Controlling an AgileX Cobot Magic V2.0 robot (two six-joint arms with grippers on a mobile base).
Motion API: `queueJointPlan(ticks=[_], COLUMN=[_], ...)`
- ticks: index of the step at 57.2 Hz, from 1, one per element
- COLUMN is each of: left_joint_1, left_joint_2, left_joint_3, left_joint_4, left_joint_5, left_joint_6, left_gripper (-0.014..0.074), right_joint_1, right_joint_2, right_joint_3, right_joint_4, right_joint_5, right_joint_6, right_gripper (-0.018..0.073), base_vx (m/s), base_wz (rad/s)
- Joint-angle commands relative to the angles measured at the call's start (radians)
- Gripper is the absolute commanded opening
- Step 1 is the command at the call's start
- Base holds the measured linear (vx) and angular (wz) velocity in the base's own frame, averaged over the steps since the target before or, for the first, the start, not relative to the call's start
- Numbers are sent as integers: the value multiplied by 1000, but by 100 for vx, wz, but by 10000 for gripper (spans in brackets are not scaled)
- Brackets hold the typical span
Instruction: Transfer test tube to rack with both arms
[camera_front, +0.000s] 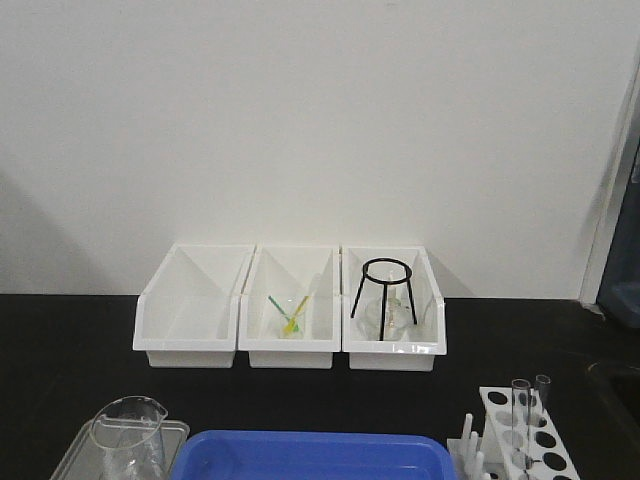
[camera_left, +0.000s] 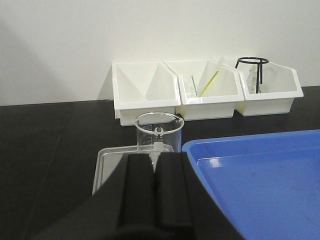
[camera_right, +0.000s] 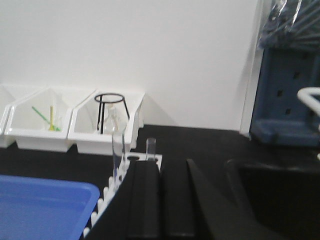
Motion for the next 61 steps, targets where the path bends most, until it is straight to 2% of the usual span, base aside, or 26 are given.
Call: queueJointPlan(ticks=[1, 7, 14, 17, 61], left_joint_1=[1, 1, 1, 1, 1], left_joint_2=[-13, -13, -15, -14, -14], left_joint_3=[-30, -30, -30, -30, -30], left_joint_4=[-7, -7, -7, -7, -7], left_joint_5=[-78, -78, -79, -79, -79], left_joint_6=[0, 0, 0, 0, 0], left_gripper=[-7, -7, -7, -7, -7], right_joint_1=[-4, -5, -4, -4, -4], right_joint_2=[-48, -146, -137, -140, -140], right_joint_3=[104, 235, 322, 317, 317], right_joint_4=[36, 44, 54, 60, 60], right_joint_5=[-151, -193, -261, -223, -222], right_joint_6=[-41, -41, -40, -40, -40], right_gripper=[-8, -8, -8, -8, -8], base_vx=[0, 0, 0, 0, 0], base_wz=[0, 0, 0, 0, 0])
